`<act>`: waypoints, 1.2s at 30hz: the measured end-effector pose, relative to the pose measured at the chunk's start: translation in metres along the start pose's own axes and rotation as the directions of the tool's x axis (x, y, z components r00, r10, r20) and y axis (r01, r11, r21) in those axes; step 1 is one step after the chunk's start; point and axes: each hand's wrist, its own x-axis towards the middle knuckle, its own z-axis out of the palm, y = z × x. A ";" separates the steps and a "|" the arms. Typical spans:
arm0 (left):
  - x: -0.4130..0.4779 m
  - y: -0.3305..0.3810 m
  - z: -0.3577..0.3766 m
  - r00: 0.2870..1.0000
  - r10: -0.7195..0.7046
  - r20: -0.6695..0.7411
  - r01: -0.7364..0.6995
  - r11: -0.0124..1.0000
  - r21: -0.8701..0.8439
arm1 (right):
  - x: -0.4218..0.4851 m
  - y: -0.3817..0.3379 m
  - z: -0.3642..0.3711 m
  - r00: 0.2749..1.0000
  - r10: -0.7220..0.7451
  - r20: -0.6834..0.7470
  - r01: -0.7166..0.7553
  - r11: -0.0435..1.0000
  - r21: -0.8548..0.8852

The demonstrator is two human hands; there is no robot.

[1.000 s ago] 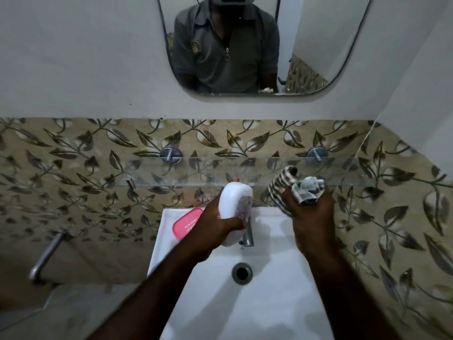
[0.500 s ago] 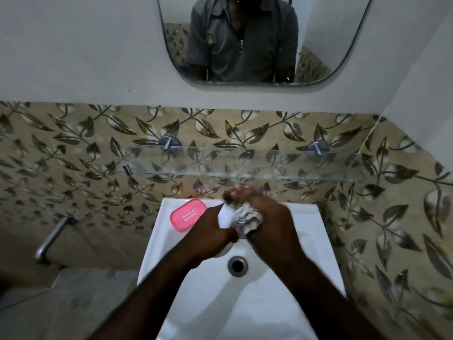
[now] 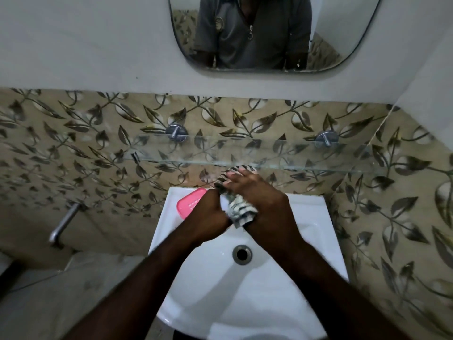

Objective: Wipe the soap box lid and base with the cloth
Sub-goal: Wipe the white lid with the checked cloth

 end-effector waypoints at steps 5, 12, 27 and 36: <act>0.002 -0.004 0.004 0.992 -0.128 -0.004 0.128 0.992 0.015 | 0.001 0.005 -0.008 0.919 0.362 -0.157 -0.338 0.927 0.164; 0.000 -0.005 0.004 0.994 -0.108 0.016 0.107 0.993 0.053 | -0.007 -0.001 -0.010 0.964 0.245 -0.106 -0.227 0.962 0.154; 0.003 0.002 -0.005 0.998 0.054 -0.031 -0.054 0.998 0.013 | 0.011 -0.010 0.002 0.967 0.199 -0.158 -0.182 0.976 0.116; -0.003 -0.021 -0.007 0.956 0.060 -0.287 -0.073 0.997 -0.032 | 0.016 0.003 0.002 0.846 0.516 0.131 -0.465 0.597 0.654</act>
